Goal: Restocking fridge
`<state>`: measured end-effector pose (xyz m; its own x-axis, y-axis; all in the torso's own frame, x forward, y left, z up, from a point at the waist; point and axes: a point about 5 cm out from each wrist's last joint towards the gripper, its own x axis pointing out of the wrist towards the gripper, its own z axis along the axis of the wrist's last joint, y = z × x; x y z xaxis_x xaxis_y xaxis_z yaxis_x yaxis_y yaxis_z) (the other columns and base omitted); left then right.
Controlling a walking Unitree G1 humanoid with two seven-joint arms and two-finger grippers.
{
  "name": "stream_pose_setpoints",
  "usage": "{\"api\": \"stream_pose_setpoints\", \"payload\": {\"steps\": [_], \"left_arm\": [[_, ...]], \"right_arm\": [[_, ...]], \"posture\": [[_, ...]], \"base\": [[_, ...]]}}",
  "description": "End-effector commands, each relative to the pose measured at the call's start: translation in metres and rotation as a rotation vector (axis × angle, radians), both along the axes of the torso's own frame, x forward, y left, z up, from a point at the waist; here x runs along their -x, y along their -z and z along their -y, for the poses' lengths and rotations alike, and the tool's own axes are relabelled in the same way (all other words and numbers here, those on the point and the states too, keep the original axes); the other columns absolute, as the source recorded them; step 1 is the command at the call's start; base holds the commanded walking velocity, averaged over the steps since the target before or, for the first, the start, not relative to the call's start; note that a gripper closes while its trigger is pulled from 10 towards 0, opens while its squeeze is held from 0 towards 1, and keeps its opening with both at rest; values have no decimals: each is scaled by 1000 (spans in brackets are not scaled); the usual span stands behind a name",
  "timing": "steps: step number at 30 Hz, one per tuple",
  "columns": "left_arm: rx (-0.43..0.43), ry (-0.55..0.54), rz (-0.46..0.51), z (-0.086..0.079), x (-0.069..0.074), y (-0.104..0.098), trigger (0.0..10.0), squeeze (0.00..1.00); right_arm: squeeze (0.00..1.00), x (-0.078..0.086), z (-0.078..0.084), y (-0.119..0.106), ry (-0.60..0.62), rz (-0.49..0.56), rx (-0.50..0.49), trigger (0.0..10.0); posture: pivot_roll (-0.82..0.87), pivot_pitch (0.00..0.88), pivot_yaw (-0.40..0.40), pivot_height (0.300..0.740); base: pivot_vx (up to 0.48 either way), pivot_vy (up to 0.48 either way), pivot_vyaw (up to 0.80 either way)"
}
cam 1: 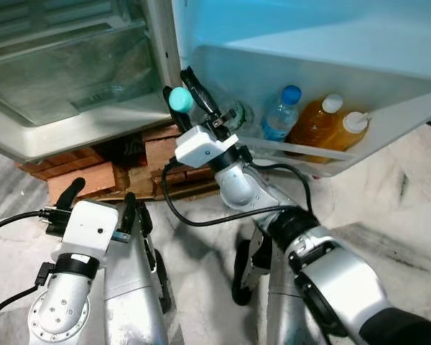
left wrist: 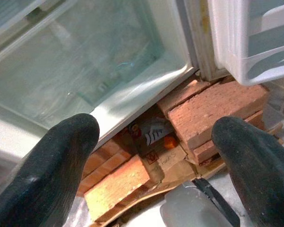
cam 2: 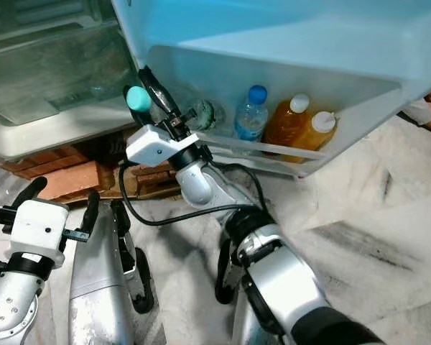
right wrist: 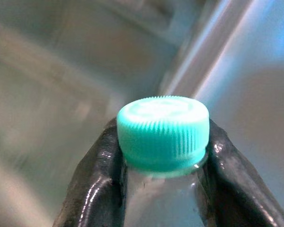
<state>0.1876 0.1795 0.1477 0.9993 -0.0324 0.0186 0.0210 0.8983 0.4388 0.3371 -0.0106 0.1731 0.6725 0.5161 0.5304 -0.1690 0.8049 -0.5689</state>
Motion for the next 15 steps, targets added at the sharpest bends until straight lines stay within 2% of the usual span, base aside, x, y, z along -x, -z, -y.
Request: {"api": "stream_pose_setpoints", "payload": {"steps": [1,4,5,11,14,15], "left_arm": [[0,-1,-31,-1,4,4,10000,0],[2,4,-31,1,3,4,10000,0],[6,7,-24,2,0,3,10000,0],[11,3,-20,2,-4,5,10000,0],[19,3,-14,5,-10,8,10000,0],[21,4,-12,5,-11,9,10000,0]], "right_arm": [[0,-7,51,67,272,-398,-36,10000],[0,-9,60,72,301,-468,-73,10000],[0,-12,68,72,325,-488,-85,10000],[0,-17,89,74,375,-548,-120,10000],[0,-24,100,70,381,-597,-170,10000],[165,-25,101,68,377,-600,-176,10000]], "posture": [[361,498,-11,507],[356,491,-13,507],[354,485,-16,507],[341,469,-24,507],[318,434,-31,507],[315,429,-32,507]], "base": [[0,0,0],[0,0,0],[0,0,0],[0,0,0],[0,0,0],[0,0,0]]}}
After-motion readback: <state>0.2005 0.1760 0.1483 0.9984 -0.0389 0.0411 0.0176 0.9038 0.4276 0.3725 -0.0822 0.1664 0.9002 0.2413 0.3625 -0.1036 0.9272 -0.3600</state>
